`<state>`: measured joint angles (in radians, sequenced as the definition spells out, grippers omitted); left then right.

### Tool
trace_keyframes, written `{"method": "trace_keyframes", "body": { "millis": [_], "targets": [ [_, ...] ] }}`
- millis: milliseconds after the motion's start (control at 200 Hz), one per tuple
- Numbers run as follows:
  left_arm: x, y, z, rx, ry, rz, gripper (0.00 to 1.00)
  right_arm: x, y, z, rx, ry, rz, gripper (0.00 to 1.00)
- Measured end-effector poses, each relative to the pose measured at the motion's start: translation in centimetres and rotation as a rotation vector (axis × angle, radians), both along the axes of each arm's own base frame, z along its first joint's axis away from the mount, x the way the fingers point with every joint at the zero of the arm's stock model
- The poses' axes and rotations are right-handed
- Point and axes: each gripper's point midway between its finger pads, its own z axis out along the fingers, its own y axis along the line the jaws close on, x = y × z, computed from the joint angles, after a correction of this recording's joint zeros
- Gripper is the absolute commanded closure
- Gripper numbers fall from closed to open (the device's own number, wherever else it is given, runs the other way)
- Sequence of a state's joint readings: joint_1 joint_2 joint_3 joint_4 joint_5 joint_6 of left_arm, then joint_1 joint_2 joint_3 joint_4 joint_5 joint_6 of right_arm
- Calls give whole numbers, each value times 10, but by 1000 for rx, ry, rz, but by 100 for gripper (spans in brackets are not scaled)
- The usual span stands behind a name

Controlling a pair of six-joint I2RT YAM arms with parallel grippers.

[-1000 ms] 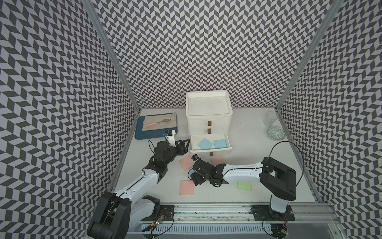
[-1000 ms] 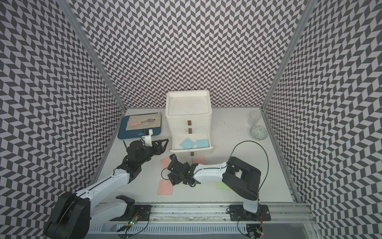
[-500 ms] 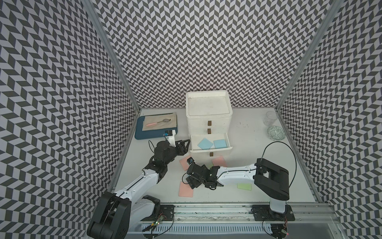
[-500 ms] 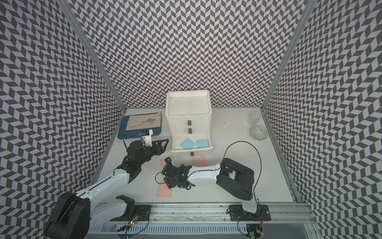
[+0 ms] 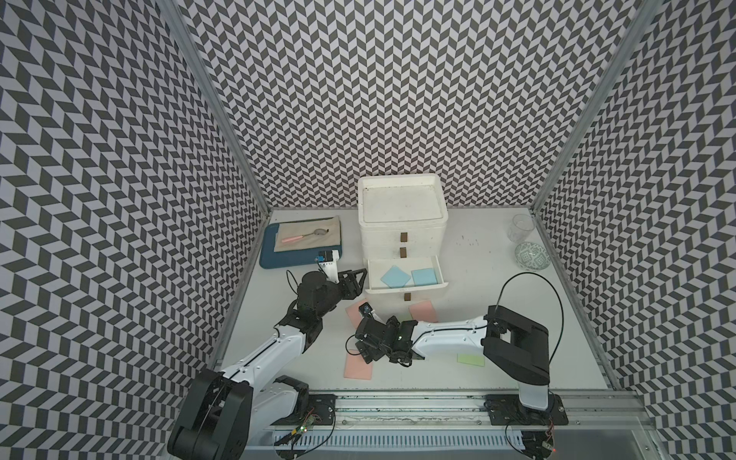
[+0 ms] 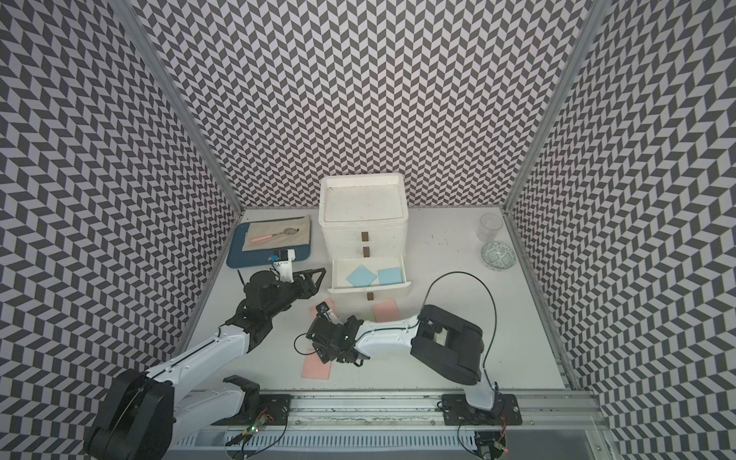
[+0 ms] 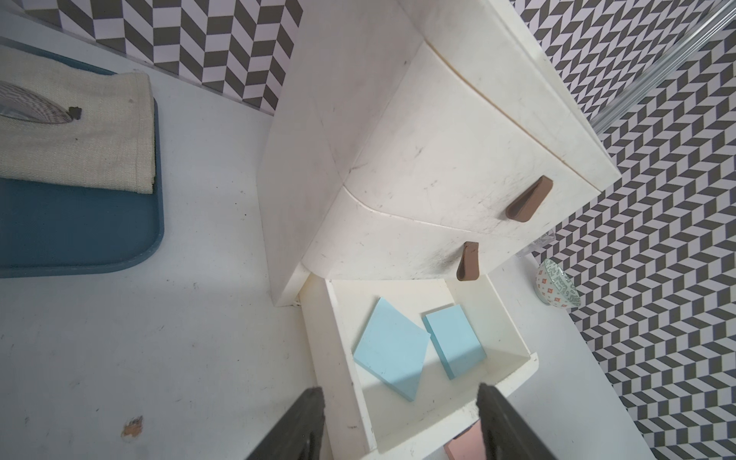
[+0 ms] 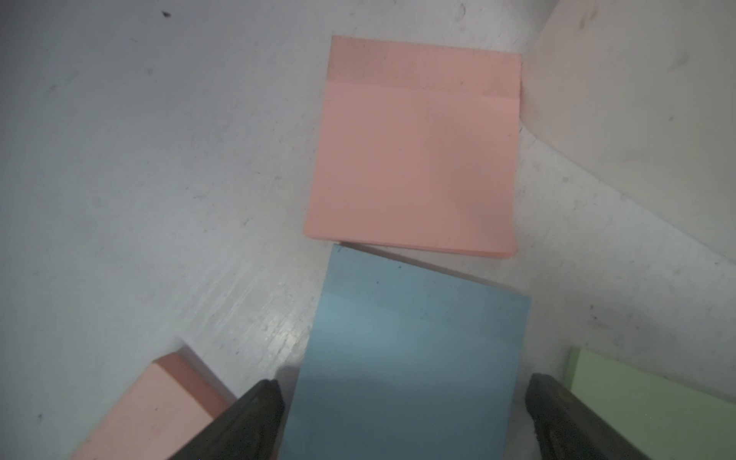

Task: Please put the sticky notes in the drawer by color
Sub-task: Pick up the sticky notes from the center of the board.

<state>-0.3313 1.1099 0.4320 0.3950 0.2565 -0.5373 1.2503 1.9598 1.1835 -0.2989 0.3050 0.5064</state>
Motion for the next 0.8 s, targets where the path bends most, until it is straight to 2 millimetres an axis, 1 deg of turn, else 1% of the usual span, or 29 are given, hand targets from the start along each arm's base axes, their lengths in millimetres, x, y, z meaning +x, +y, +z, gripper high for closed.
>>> {"method": "trace_keyframes", "body": {
  "millis": [250,396,601,696,741,796],
  "targets": [
    [-2,0,4,-6,-13,-2,35,3,-2,-1,5,-13,-24,19],
    [-2,0,4,-7,-12,-1,35,8,-11,0,9,-21,-43,20],
    [-3,0,4,-8,-12,-3,35,10,-35,3,-13,-19,-63,20],
    [-3,-2,6,-14,-19,-15,35,9,-47,11,-19,-20,-57,22],
    [-3,-2,7,-15,-22,-19,35,8,-49,20,-5,-23,-50,22],
    [-4,-3,7,-13,-25,-23,35,10,-47,36,30,-37,-42,23]
  ]
}}
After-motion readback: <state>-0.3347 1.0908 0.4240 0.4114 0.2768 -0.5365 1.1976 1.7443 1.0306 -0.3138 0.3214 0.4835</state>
